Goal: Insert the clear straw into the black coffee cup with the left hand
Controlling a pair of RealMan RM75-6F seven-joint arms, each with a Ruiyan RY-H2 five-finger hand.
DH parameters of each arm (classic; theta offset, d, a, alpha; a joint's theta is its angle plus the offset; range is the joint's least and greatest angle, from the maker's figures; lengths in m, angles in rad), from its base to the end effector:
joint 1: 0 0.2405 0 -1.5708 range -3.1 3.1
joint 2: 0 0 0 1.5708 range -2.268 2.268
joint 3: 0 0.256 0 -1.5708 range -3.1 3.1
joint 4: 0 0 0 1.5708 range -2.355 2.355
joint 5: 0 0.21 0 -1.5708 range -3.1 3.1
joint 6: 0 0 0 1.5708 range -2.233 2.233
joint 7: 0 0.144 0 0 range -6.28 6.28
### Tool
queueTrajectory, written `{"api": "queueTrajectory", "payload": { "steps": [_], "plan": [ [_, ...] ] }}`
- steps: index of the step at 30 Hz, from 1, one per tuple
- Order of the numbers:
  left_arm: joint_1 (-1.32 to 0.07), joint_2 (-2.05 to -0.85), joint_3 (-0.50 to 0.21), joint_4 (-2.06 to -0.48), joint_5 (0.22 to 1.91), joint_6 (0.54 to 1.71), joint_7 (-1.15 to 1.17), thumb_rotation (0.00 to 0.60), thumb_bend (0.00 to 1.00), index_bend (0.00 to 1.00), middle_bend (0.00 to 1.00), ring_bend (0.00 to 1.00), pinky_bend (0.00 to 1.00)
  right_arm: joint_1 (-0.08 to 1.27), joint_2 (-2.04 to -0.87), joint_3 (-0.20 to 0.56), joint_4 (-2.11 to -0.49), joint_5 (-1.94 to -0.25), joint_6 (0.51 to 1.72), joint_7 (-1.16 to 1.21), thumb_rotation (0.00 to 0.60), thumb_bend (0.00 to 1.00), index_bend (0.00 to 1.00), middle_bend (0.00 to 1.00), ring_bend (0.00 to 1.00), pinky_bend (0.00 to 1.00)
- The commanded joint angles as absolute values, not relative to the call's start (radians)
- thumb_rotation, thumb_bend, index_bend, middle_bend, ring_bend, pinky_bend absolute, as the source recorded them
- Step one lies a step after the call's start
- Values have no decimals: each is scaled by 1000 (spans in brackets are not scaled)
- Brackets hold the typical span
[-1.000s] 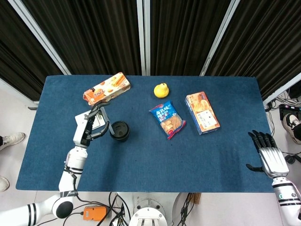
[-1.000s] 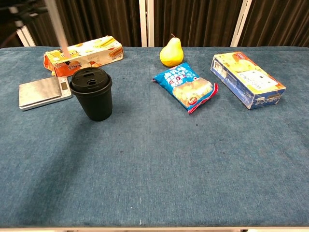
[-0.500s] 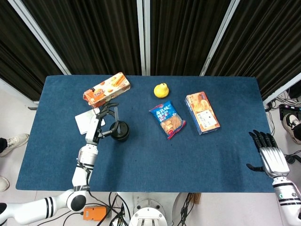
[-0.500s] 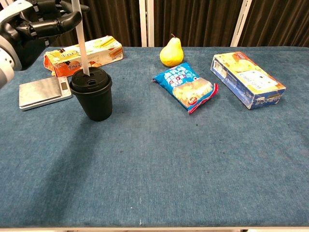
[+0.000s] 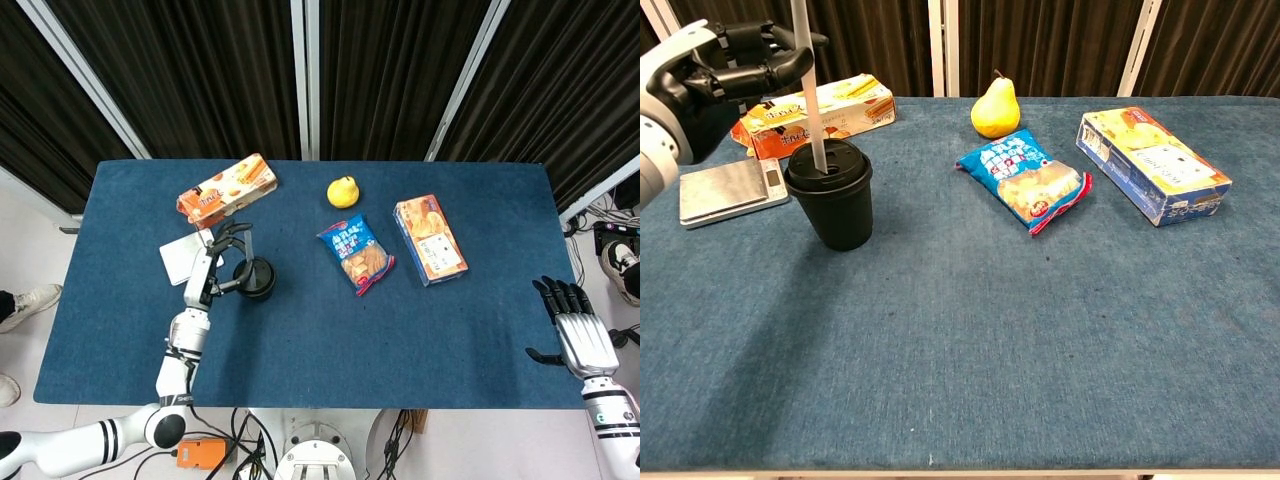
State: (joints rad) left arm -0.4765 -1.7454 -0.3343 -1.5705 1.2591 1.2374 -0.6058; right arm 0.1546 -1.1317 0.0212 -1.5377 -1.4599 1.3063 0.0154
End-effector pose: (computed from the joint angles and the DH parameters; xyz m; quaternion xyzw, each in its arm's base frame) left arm -0.1349 0.3022 -0.0086 -0.3127 -0.6590 -0.6621 0.1719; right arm -0.3305 -0.1966 0.1385 0.6370 -0.4208 0.3257 0.5577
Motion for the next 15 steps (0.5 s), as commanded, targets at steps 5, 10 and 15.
{"api": "queueTrajectory", "payload": {
  "steps": [5, 10, 15],
  "plan": [
    [-479, -1757, -332, -1552, 1253, 1229, -606, 600, 372, 544, 216, 0, 0, 151, -1131, 21, -1535, -1461, 1310, 21, 600, 195, 0, 83, 0, 12],
    [-475, -1763, -323, -1539, 1262, 1235, -601, 600, 369, 493, 207, 0, 0, 149, -1131, 21, -1532, -1460, 1313, 26, 600, 196, 0, 84, 0, 12],
    [-471, -1773, -305, -1523, 1284, 1248, -586, 600, 366, 406, 197, 0, 0, 149, -1130, 24, -1530, -1459, 1316, 30, 600, 195, 0, 84, 0, 12]
  ]
}}
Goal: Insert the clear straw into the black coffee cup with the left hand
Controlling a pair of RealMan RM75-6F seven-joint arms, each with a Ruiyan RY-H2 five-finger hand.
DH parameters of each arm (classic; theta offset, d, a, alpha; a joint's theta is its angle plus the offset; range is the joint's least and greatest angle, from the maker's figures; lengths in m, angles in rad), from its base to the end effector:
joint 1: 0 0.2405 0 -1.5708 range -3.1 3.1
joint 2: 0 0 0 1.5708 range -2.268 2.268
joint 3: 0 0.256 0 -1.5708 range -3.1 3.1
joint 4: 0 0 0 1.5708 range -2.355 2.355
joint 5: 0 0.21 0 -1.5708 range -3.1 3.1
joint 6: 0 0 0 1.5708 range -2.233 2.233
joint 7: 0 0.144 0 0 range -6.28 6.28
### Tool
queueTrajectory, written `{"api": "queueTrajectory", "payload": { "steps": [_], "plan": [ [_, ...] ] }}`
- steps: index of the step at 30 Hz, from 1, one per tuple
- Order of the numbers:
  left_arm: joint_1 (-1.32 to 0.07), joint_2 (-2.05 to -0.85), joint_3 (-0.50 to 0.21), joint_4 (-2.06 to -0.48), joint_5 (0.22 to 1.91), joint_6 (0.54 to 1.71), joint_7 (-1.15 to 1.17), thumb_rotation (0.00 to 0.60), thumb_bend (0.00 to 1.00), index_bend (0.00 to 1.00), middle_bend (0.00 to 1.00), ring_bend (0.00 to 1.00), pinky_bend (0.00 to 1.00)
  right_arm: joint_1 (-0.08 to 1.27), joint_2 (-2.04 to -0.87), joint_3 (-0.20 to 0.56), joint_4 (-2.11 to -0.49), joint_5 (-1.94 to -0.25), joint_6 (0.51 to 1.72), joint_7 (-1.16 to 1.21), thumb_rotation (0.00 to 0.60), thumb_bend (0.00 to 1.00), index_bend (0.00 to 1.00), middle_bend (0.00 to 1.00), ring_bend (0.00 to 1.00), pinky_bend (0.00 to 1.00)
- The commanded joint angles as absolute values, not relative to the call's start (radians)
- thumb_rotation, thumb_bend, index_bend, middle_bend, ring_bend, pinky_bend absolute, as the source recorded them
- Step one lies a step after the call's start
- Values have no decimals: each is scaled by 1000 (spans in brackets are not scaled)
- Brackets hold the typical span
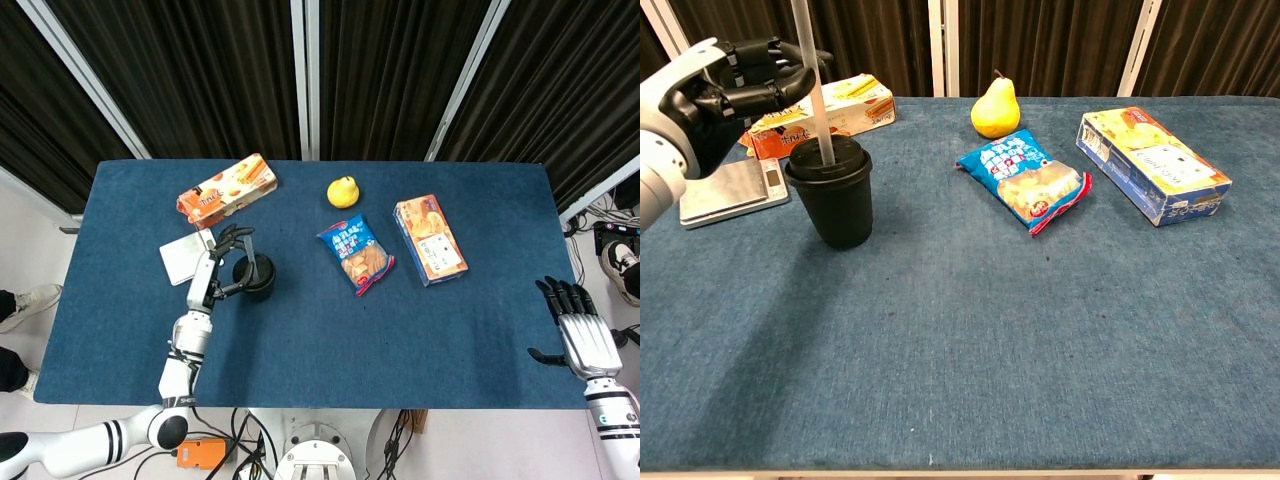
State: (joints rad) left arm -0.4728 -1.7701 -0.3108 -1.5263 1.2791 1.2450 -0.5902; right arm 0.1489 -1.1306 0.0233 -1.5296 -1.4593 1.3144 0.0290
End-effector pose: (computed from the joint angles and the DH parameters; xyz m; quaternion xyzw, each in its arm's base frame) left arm -0.1399 0.2986 -0.0182 -0.3291 -0.6539 -0.6555 0.1854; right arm -0.3327 -0.1956 0.1412 0.6321 -0.4216 0.3286 0.5610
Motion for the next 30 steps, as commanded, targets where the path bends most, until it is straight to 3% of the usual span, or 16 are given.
{"api": "queueTrajectory", "payload": {
  "steps": [1, 11, 16, 19, 24, 30],
  "plan": [
    [-470, -1772, -303, -1524, 1288, 1250, -583, 600, 366, 392, 193, 0, 0, 148, -1130, 24, -1530, -1460, 1317, 30, 600, 195, 0, 84, 0, 12],
    [-438, -1690, -260, -1581, 1349, 1274, -563, 600, 347, 233, 165, 0, 0, 142, -1122, 25, -1535, -1466, 1331, 35, 600, 196, 0, 84, 0, 12],
    [-383, -1538, -227, -1631, 1368, 1302, -495, 600, 326, 234, 164, 0, 0, 138, -1112, 32, -1535, -1467, 1344, 45, 600, 195, 0, 84, 0, 12],
    [-342, -1423, -184, -1597, 1373, 1323, -335, 600, 323, 244, 164, 0, 0, 134, -1106, 37, -1533, -1472, 1362, 54, 600, 195, 0, 84, 0, 12],
    [-265, -1337, -114, -1524, 1368, 1396, -63, 600, 294, 244, 166, 0, 0, 130, -1106, 38, -1525, -1494, 1386, 72, 600, 195, 0, 84, 0, 14],
    [-174, -1259, -30, -1513, 1376, 1451, 54, 600, 245, 244, 166, 0, 0, 128, -1114, 40, -1516, -1524, 1417, 87, 600, 196, 0, 75, 0, 17]
  ]
}}
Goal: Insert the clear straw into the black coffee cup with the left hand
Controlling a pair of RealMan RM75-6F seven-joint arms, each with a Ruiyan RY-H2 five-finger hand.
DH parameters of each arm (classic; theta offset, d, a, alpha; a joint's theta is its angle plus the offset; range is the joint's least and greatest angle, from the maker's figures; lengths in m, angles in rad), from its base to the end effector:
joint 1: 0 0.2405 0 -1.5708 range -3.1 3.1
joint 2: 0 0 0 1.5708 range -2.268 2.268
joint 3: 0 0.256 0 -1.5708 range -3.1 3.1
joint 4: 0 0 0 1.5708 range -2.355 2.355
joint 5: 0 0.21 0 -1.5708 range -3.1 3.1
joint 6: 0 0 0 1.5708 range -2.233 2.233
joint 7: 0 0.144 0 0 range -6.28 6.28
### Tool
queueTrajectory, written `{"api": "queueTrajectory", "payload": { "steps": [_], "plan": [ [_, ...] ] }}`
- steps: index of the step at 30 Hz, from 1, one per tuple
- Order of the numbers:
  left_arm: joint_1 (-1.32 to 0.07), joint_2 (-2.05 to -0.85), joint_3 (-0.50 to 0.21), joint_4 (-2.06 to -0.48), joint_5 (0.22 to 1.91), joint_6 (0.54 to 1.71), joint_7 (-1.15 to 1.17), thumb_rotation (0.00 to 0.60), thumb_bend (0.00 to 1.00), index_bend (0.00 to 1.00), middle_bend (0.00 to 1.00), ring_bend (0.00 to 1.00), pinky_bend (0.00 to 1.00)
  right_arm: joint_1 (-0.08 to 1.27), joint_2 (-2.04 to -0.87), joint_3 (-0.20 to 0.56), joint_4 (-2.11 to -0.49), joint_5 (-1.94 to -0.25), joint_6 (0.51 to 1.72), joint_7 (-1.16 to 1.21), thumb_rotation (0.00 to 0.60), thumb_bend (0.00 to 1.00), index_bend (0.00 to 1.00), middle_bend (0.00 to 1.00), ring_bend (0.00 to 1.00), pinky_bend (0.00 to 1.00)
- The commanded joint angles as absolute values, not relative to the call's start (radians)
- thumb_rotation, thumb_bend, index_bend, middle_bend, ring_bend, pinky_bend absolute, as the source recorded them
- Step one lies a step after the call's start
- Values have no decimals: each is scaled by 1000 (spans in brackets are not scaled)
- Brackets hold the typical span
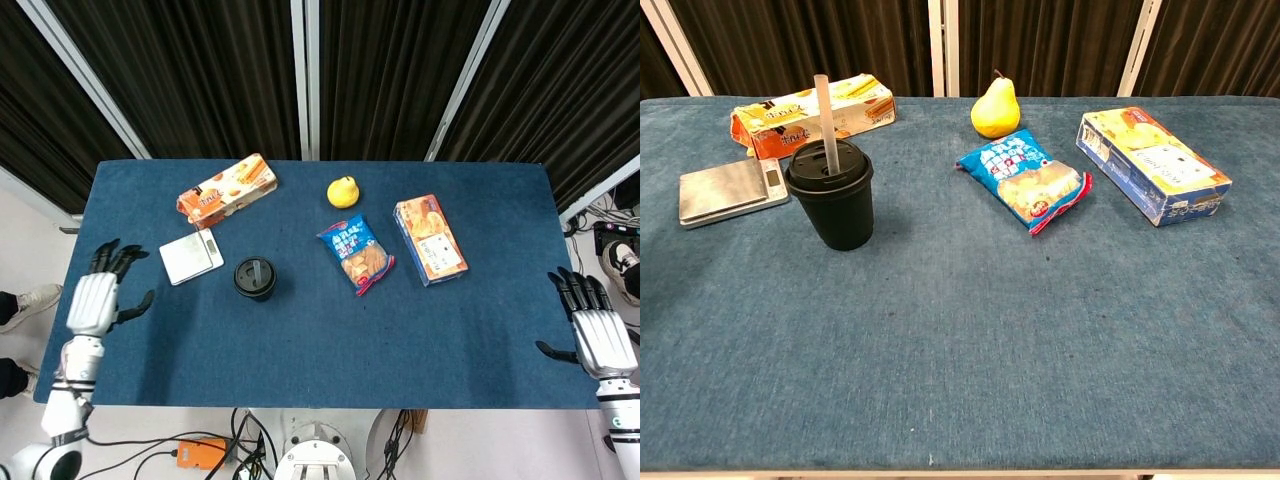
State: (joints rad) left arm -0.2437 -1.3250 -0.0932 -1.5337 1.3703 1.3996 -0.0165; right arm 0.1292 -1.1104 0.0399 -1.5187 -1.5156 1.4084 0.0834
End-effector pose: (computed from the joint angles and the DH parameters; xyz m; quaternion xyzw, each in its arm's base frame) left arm -0.2889 0.2369 0.0990 -0.5686 -0.4327 -0.4391 0.5447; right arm -0.3256 -0.1946 0.1600 0.6216 -0.3913 0.3726 0.5672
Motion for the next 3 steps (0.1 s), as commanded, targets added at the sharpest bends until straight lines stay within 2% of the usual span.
{"api": "queueTrajectory", "payload": {
  "steps": [1, 3],
  "plan": [
    [-160, -1251, -24, -1514, 1378, 1463, 59, 600, 243, 244, 166, 0, 0, 128, -1114, 40, -1517, -1526, 1419, 88, 600, 196, 0, 74, 0, 17],
    [-131, -1243, -13, -1513, 1380, 1496, 72, 600, 241, 244, 165, 0, 0, 128, -1113, 41, -1521, -1527, 1420, 86, 600, 196, 0, 74, 0, 17]
  ]
}}
